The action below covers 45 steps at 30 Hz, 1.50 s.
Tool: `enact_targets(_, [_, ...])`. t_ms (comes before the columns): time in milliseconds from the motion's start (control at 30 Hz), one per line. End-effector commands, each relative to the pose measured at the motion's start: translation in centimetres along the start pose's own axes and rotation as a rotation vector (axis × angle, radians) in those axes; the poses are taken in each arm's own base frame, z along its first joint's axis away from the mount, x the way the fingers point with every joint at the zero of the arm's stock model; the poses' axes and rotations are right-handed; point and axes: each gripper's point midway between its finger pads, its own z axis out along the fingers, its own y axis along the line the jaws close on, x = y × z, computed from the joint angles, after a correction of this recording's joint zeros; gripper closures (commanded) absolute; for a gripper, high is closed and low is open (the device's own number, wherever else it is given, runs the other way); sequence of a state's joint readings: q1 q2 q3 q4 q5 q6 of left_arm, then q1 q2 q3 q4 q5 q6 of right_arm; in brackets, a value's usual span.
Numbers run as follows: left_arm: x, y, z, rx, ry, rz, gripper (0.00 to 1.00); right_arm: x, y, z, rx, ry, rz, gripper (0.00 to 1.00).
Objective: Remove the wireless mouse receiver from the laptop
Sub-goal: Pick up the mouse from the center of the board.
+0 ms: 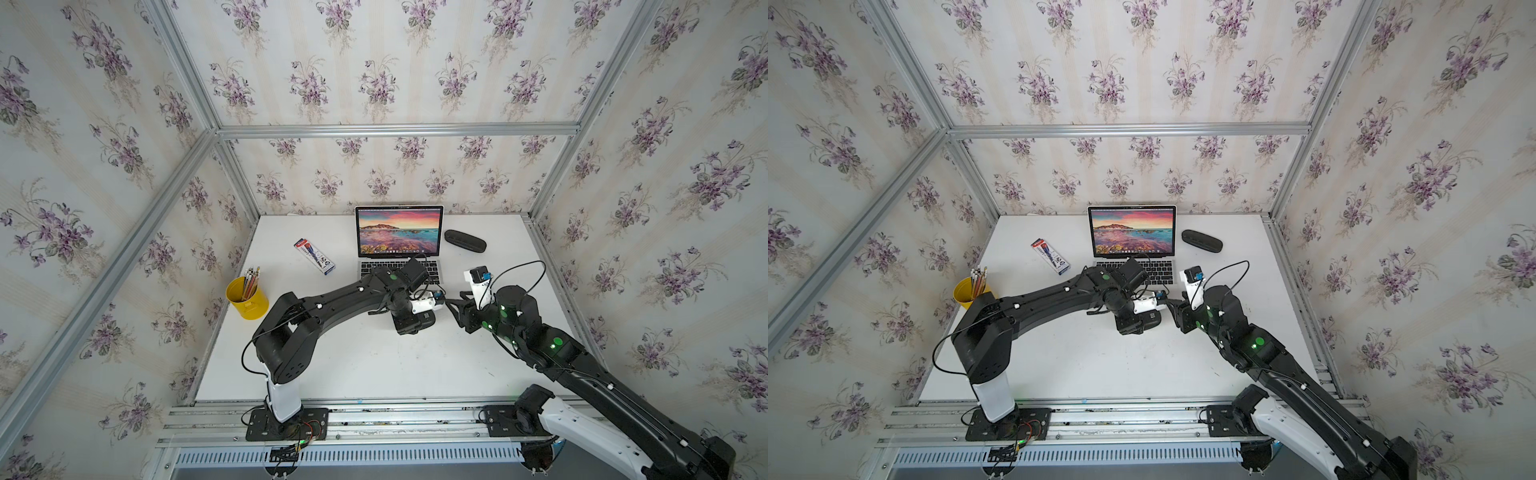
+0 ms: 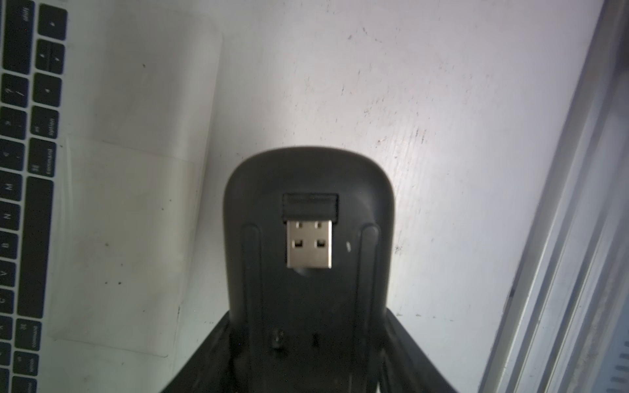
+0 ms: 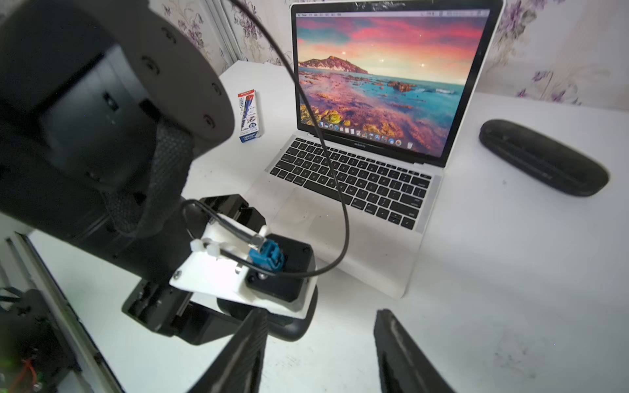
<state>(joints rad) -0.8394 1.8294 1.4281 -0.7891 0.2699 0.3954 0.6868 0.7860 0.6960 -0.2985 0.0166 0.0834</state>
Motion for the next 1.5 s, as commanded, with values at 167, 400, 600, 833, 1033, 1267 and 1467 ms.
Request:
enact_targets(167, [0.6,-0.4,-2.8,0.047,0.002,-0.001,0.57,0.2,-2.0,-0.8,0.237,0.059,-0.787,0.39])
enact_targets(400, [-0.1,0.1,-5.0,0.014,-0.025,0.019,0.57,4.5,1.3,0.5,0.207,-0.098,-1.317,0.31])
enact_targets(600, [-0.7,0.0,-5.8,0.028,-0.038,0.042,0.56,2.1,2.6,-0.2,0.26,-0.288,-1.35,0.26])
enact_targets(833, [-1.5,0.0,-5.8,0.054,-0.045,0.045,0.57,2.9,3.6,0.4,0.212,-0.302,-1.366,0.25])
enact_targets(1033, [-2.2,-0.7,-6.5,0.083,-0.076,0.05,0.56,3.1,4.0,0.5,0.195,-0.31,-1.352,0.25])
enact_targets(1267, [-2.5,-1.2,-7.0,0.101,-0.084,0.061,0.56,2.7,4.5,0.7,0.206,-0.324,-1.371,0.25])
enact_targets(1467, [-3.0,-1.5,-7.8,0.097,-0.089,0.085,0.55,2.4,4.7,1.6,0.258,-0.279,-1.423,0.3])
